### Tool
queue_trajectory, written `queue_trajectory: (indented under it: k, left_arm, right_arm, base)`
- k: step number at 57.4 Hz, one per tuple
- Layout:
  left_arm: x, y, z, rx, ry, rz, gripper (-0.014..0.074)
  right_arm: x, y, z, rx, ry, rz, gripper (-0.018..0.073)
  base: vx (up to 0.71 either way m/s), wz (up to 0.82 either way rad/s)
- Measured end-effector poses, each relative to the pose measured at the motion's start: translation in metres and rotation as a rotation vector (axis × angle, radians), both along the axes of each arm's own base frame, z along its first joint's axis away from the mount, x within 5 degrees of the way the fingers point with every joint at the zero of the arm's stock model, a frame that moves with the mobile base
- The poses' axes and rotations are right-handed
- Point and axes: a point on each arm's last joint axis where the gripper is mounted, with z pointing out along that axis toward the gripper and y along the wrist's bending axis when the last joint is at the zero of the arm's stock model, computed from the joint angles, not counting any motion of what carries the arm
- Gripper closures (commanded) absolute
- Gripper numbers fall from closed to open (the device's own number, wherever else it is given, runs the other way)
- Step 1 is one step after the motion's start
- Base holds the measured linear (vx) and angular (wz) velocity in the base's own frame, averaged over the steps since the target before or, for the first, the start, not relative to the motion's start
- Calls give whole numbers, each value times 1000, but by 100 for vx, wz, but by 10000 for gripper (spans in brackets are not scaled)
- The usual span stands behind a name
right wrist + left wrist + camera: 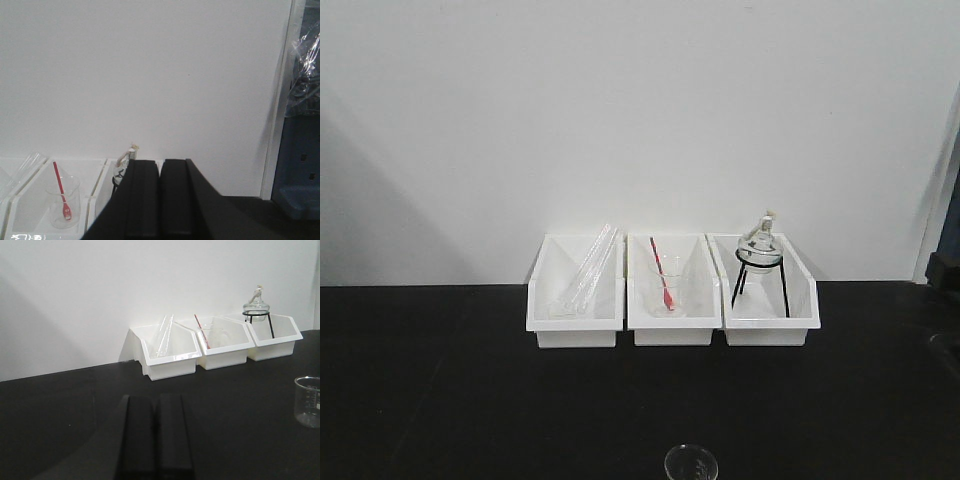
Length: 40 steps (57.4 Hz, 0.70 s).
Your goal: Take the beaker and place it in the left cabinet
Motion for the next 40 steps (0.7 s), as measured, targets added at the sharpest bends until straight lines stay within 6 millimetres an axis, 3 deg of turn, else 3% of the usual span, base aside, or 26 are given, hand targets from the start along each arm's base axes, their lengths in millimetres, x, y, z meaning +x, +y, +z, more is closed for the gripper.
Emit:
queue_trajectory:
  k: [9,28,40]
  left_arm:
    - [0,0,0,0,0,0,596]
    - [0,0,0,0,0,0,596]
    - [0,0,0,0,0,0,596]
  right_arm:
    - [0,0,3,6,-25,3,372]
    - [0,0,4,64,-27,7,-160]
    - [0,1,5,155,-46,17,-163]
  base:
    - [0,0]
    - [0,0]
    - [0,0]
